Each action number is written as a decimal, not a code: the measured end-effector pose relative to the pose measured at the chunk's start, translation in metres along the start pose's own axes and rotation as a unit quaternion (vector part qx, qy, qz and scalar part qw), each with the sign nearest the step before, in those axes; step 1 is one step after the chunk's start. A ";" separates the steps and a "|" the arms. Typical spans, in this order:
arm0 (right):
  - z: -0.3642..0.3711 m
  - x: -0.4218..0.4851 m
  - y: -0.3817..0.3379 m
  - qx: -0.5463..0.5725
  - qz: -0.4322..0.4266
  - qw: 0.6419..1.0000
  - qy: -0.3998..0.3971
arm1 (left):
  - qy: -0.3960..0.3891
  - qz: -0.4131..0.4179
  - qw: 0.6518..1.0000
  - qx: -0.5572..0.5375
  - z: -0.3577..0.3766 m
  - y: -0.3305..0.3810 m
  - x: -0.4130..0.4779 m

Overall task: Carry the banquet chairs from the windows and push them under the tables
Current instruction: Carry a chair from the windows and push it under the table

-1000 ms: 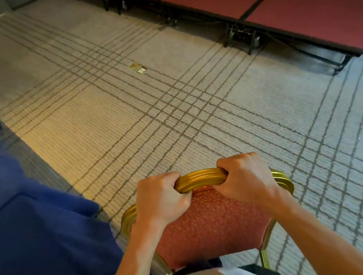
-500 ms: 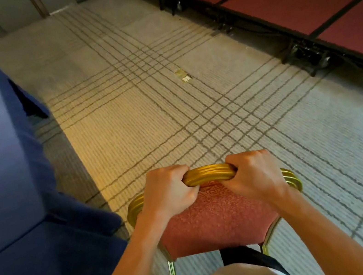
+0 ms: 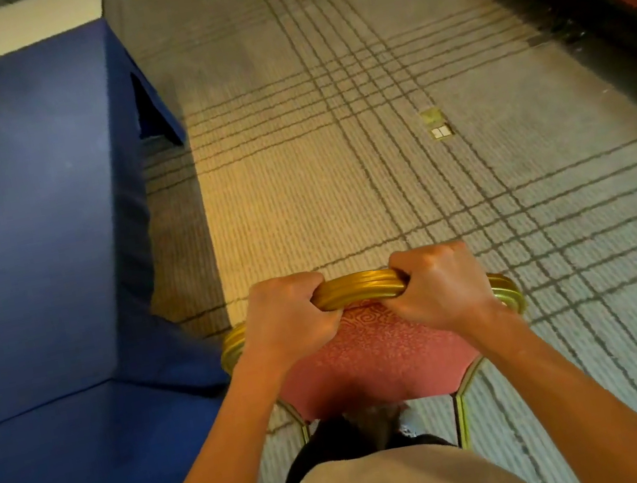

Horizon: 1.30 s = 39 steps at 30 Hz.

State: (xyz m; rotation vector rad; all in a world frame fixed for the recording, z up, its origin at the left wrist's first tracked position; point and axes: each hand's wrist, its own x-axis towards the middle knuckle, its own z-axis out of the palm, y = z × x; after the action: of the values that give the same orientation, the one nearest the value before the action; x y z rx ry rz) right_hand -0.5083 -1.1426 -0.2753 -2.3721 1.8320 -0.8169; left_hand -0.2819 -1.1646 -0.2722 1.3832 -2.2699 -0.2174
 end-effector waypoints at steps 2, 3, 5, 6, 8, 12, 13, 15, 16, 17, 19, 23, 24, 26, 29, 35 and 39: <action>0.009 0.031 0.010 0.001 -0.025 1.000 0.001 | 0.012 -0.027 1.000 0.002 0.002 -0.011 0.019; 0.015 0.048 0.015 0.002 -0.036 0.999 -0.003 | 0.014 -0.043 0.999 0.003 0.003 -0.019 0.029; 0.029 0.083 0.022 0.001 -0.055 0.998 -0.012 | 0.023 -0.062 0.998 0.008 0.004 -0.037 0.052; 0.036 0.101 0.024 0.000 -0.061 0.998 -0.017 | 0.026 -0.069 0.997 0.011 0.005 -0.047 0.063; 0.053 0.137 0.028 0.000 -0.071 0.997 -0.021 | 0.032 -0.087 0.995 0.020 0.007 -0.070 0.084; 0.093 0.219 0.031 0.002 -0.108 0.993 -0.043 | 0.054 -0.128 0.990 0.014 0.009 -0.129 0.131; 0.099 0.234 0.029 0.002 -0.113 0.992 -0.047 | 0.056 -0.134 0.989 0.019 0.008 -0.138 0.140; 0.114 0.266 0.023 0.002 -0.128 0.990 -0.063 | 0.053 -0.158 0.986 0.013 0.004 -0.158 0.155; 0.126 0.292 0.019 -0.003 -0.147 0.987 -0.059 | 0.065 -0.164 0.984 0.023 0.000 -0.176 0.169; 0.130 0.305 0.016 -0.005 -0.153 0.986 -0.060 | 0.069 -0.169 0.983 0.024 -0.003 -0.184 0.176; 0.140 0.334 0.010 0.007 -0.171 0.983 -0.067 | 0.068 -0.191 0.979 0.026 -0.010 -0.202 0.188; 0.162 0.395 -0.004 0.032 -0.228 0.971 -0.064 | 0.081 -0.228 0.969 0.051 -0.025 -0.236 0.211; 0.168 0.410 -0.008 0.039 -0.241 0.968 -0.065 | 0.089 -0.238 0.965 0.058 -0.027 -0.244 0.217; 0.182 0.439 -0.014 0.063 -0.269 0.958 -0.077 | 0.104 -0.260 0.958 0.067 -0.031 -0.261 0.229; 0.211 0.480 -0.021 0.092 -0.305 0.944 -0.090 | 0.122 -0.296 0.944 0.086 -0.033 -0.288 0.245; 0.268 0.566 -0.040 0.125 -0.365 0.910 -0.150 | 0.135 -0.388 0.903 0.121 -0.038 -0.334 0.280; 0.299 0.616 -0.062 0.139 -0.410 0.885 -0.171 | 0.157 -0.445 0.870 0.145 -0.046 -0.361 0.298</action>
State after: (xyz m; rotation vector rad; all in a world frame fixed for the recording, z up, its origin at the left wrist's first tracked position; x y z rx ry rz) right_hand -0.2238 -1.7688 -0.2773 -2.8144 0.4978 -0.5605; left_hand -0.0868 -1.5925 -0.2726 2.3511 -1.2948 0.0709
